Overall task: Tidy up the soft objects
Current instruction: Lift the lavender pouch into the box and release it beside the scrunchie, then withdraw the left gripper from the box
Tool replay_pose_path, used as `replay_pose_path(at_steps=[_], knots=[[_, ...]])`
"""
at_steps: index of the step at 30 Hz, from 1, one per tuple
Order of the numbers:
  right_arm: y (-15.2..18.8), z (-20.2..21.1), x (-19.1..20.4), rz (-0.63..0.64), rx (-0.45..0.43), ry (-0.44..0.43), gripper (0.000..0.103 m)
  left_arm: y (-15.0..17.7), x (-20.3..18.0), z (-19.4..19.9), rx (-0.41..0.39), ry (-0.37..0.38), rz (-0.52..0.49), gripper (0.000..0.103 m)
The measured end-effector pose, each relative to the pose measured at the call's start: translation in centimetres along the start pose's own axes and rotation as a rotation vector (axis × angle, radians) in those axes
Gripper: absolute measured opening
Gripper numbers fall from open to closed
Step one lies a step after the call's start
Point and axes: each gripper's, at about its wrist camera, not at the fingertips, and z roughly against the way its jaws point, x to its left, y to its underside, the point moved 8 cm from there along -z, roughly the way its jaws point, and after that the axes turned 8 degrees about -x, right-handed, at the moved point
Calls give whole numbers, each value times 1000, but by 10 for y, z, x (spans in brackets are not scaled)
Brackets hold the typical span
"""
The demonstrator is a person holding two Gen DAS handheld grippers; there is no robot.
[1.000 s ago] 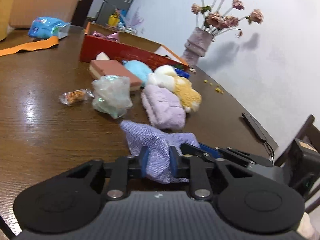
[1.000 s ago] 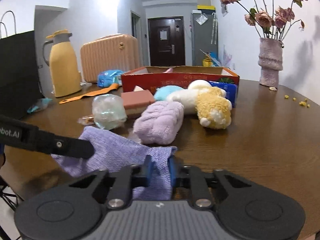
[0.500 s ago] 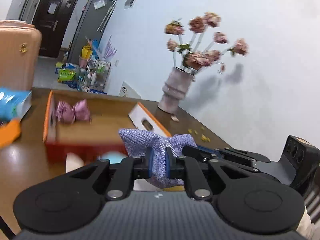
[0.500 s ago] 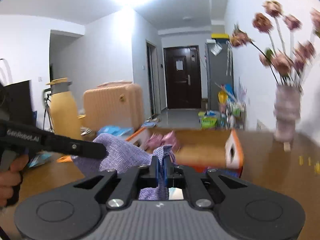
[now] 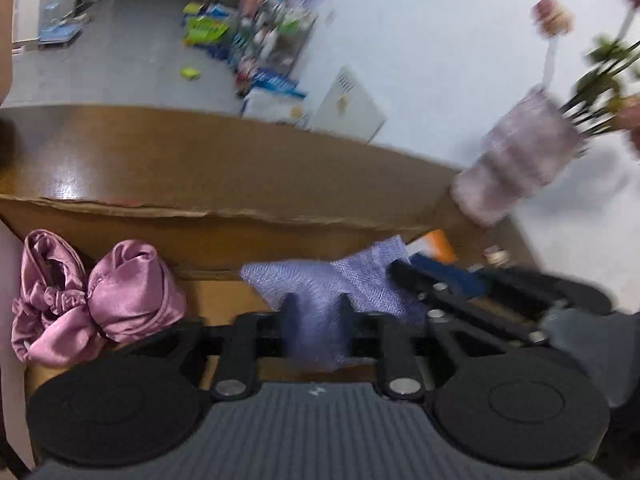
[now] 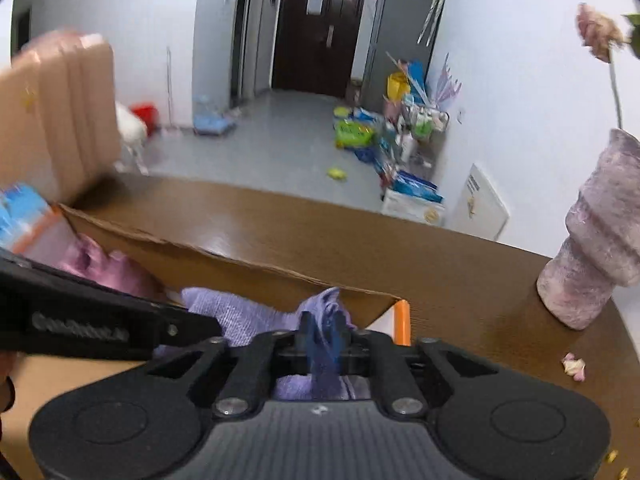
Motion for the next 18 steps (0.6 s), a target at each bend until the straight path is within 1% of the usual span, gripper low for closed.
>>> replay_pose_path(at_steps=[1,2,3,4,5,8,9,10,12,15,17,18], knots=[[1,-5,0,9,9,16,16,2,5,-4,19,-27,3,42],[2,-5,1,9,6,18,22,2,8,-3,18,-24,6,42],[1,-4,1,2,-2,14,25,1,8,3,4,-6,-1,42],[1,0,1,-8,-15,8,33,-1,8,9,-11,2,-15,46],[0,5,0,-15,-35,-1,38,-3,8,17,-23,6,-24,48],[-5,26,-1,2,-65,9,38,-9,4,51,-77,-12,-63,56],[-7,36,-2,4,-78,14,38,-9,2,64,-96,-24,-81,62],[-10,47,-4,1,-93,15,38,-8,-1,79,-112,-37,-103,66],[-16,77,-10,-14,-126,13,40,-5,-6,112,-144,-50,-150,69],[-14,127,-13,-14,-161,6,46,6,-10,167,-191,-86,-205,78],[-9,162,-17,-8,-189,15,52,17,-10,200,-216,-114,-229,80],[-4,179,-17,-6,-201,18,53,25,-9,217,-227,-130,-241,81]])
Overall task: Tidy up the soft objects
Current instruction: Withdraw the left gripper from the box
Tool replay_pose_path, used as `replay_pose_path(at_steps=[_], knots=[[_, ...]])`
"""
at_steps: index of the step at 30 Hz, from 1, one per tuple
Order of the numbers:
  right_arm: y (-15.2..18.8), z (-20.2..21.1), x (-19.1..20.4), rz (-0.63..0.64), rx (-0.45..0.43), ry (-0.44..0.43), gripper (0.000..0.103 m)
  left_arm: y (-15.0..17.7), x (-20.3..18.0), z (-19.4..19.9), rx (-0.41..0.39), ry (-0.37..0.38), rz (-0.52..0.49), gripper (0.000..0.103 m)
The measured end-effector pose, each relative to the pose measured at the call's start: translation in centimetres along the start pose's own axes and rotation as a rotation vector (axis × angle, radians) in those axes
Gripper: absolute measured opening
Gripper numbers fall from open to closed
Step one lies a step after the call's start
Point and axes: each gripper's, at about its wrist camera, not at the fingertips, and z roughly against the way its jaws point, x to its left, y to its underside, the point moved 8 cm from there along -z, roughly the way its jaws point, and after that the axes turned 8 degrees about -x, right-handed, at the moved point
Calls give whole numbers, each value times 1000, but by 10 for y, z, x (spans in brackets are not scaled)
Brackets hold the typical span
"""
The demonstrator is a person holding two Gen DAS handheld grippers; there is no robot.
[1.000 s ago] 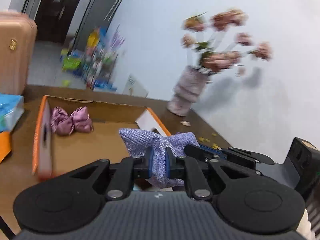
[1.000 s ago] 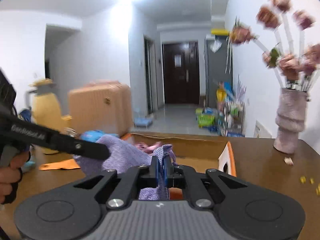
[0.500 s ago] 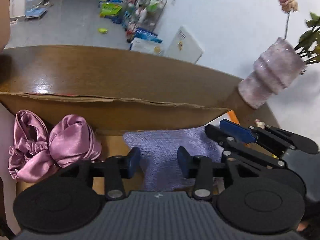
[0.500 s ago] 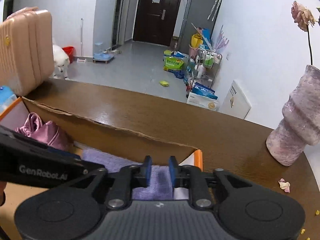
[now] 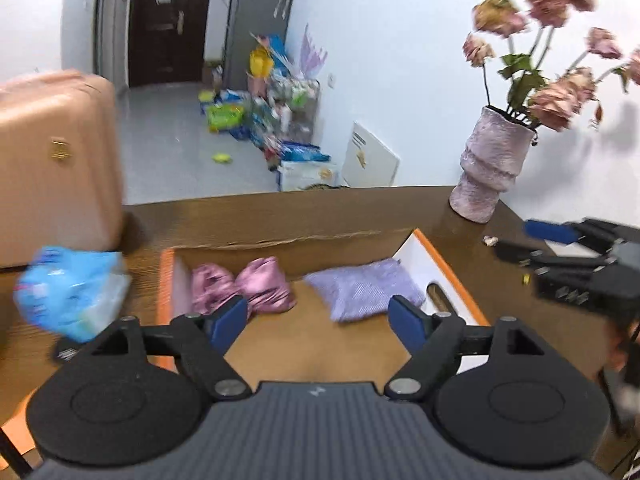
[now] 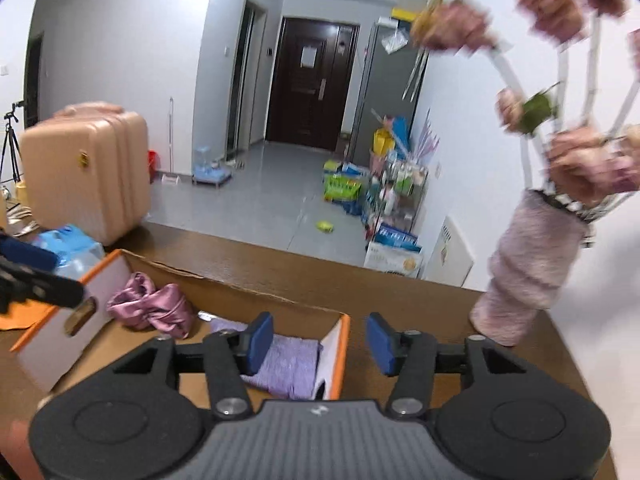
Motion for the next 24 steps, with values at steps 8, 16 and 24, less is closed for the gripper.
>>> replay_pose_path(at_steps=[8,16,24], knots=[[20,117,3,-25,-72,-3,56,49,15,127,-112,-101,-67,87],[71,205,36,-66,-174,-28,69,131,9,219,-262,-150,-96,95],[152,286,84,-94,-271,1,80,233,-7,273,-322,-192,-45,100]])
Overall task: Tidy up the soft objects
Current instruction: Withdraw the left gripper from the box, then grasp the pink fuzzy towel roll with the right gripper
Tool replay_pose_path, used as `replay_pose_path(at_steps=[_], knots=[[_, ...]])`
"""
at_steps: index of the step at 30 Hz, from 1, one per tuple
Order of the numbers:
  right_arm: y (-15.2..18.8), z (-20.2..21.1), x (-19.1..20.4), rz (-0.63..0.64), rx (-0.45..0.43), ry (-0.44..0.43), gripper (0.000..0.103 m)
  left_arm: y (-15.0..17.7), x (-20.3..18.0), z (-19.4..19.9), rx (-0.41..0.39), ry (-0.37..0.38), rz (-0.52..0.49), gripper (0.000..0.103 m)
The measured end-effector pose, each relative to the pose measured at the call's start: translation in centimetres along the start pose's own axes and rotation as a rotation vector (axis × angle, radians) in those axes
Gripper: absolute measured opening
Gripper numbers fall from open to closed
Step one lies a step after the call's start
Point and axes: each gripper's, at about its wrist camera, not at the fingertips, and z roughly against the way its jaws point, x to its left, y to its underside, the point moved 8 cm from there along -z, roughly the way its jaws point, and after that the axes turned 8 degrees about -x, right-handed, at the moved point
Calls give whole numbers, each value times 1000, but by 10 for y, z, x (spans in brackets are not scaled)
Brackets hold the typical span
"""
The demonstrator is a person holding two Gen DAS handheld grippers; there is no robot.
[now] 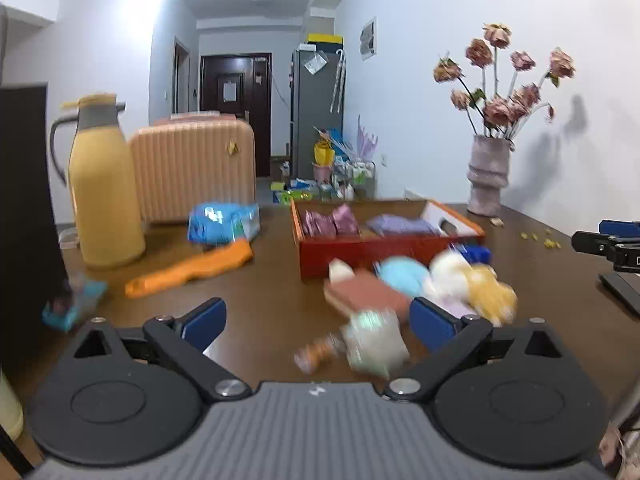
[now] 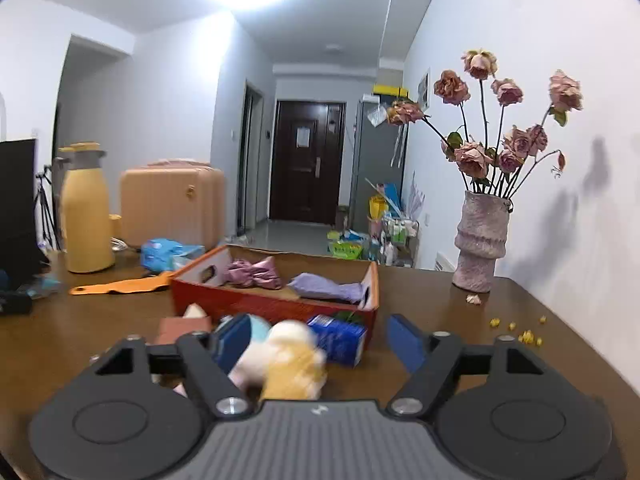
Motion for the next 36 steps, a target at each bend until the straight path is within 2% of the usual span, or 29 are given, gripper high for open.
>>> replay_pose_path(at_steps=[3,7,10,14,17,19,23,29,30,31,32,33,34,36], knots=[[25,38,22,-16,-4,-20,82,26,-6,29,0,3,0,101],[58,88,41,-80,-11,-20,85,50,-7,62,9,40,58,103],[76,97,53,-57,22,-72,86,56,-12,67,22,69,44,103],[86,84,61,-49,57,-52,86,59,-22,56,26,47,16,103],[92,80,70,-55,63,-76,86,68,-30,47,51,78,21,103],[98,69,74,-57,74,-91,86,73,-31,36,65,69,9,103],[109,31,86,-38,126,-107,85,76,-24,11,83,38,41,103],[98,-45,108,19,186,-131,85,70,-8,-24,111,3,78,103],[98,-59,108,13,191,-135,84,70,-5,-29,121,-5,80,103],[100,-72,107,2,211,-127,77,68,-4,-35,129,-10,83,103],[103,-80,107,-2,240,-128,55,68,-2,-40,137,-13,86,103],[105,-85,109,0,262,-160,45,66,-1,-46,143,-10,92,103],[106,-86,108,1,266,-190,42,64,-2,-50,146,-2,99,103],[109,-73,109,28,265,-257,45,57,-6,-59,147,33,122,103]])
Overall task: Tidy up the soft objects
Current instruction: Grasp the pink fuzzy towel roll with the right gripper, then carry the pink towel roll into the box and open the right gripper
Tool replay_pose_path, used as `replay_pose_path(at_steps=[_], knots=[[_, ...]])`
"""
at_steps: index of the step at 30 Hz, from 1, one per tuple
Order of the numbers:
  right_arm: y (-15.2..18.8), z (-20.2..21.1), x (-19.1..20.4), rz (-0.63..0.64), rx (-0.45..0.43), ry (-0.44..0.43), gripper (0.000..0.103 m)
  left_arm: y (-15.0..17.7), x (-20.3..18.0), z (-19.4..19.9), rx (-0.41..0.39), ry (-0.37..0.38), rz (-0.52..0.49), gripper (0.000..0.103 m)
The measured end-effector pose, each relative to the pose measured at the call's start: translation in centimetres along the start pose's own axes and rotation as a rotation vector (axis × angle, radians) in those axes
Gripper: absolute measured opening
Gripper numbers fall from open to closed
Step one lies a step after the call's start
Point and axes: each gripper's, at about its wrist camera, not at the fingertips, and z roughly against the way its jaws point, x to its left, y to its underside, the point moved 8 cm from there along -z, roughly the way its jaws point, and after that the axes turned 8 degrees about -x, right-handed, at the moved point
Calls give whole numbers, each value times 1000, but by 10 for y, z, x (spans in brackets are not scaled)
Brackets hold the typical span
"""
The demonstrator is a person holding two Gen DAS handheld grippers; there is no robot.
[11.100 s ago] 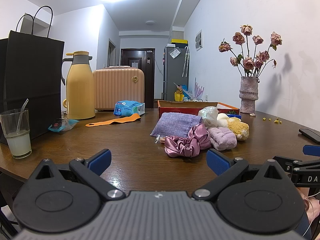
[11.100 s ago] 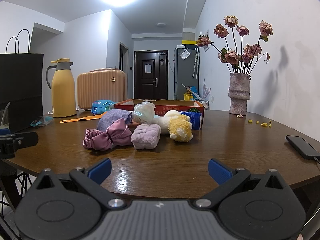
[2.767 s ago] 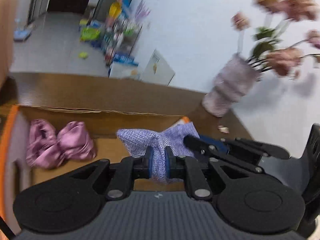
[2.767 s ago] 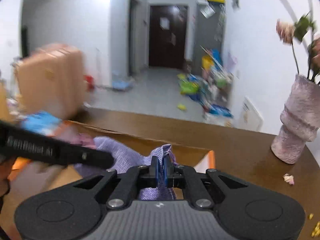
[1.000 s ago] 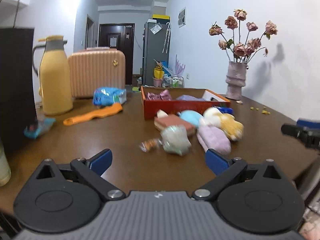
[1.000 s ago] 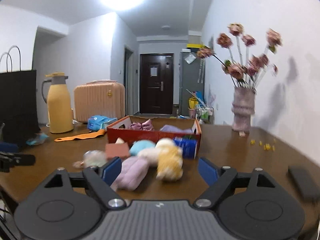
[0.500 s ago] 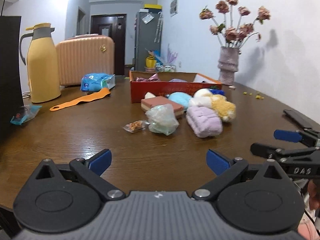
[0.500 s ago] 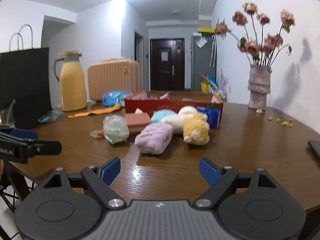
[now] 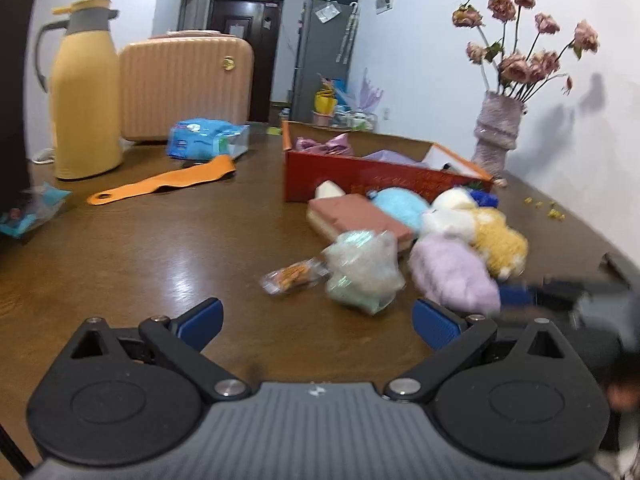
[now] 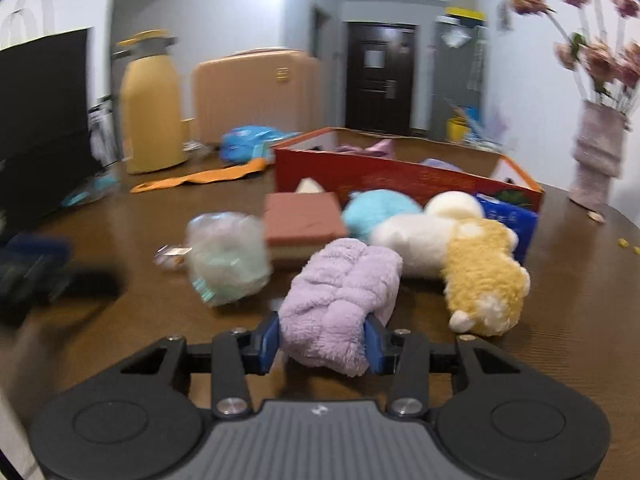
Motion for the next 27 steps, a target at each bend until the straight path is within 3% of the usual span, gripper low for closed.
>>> replay_pose_path(at_steps=[1,2,4,6,8,10,13,17,19,21,25,27], knots=[[5,11,1,25,8,-48,51,-4,-4,-4,-1,30,6,103],[10,20,1,41,19,-89,67,-7,-8,-8,1,57,12,103],[19,37,-14,34,31,-70,82,-13,-18,-16,9,107,26,102],[21,51,-44,-18,23,38,82,-18,-34,-22,21,165,33,102],[20,61,-67,-102,10,80,81,-19,-52,-25,26,251,29,100],[19,66,-71,-181,-1,16,78,-17,-67,-29,40,313,20,92],[14,63,-43,-196,-44,-111,79,-14,-71,-41,62,279,1,86],[16,31,-10,-69,-18,-42,79,-11,-66,-49,84,241,-11,86],[20,21,-5,-42,7,-51,78,-9,-63,-48,89,237,-21,86],[20,21,-16,-40,20,-15,77,-8,-62,-45,88,240,-27,86],[20,38,-77,-131,0,159,77,-6,-69,-42,96,287,-15,86],[19,46,-87,-140,-10,141,77,-3,-77,-48,116,312,-13,85]])
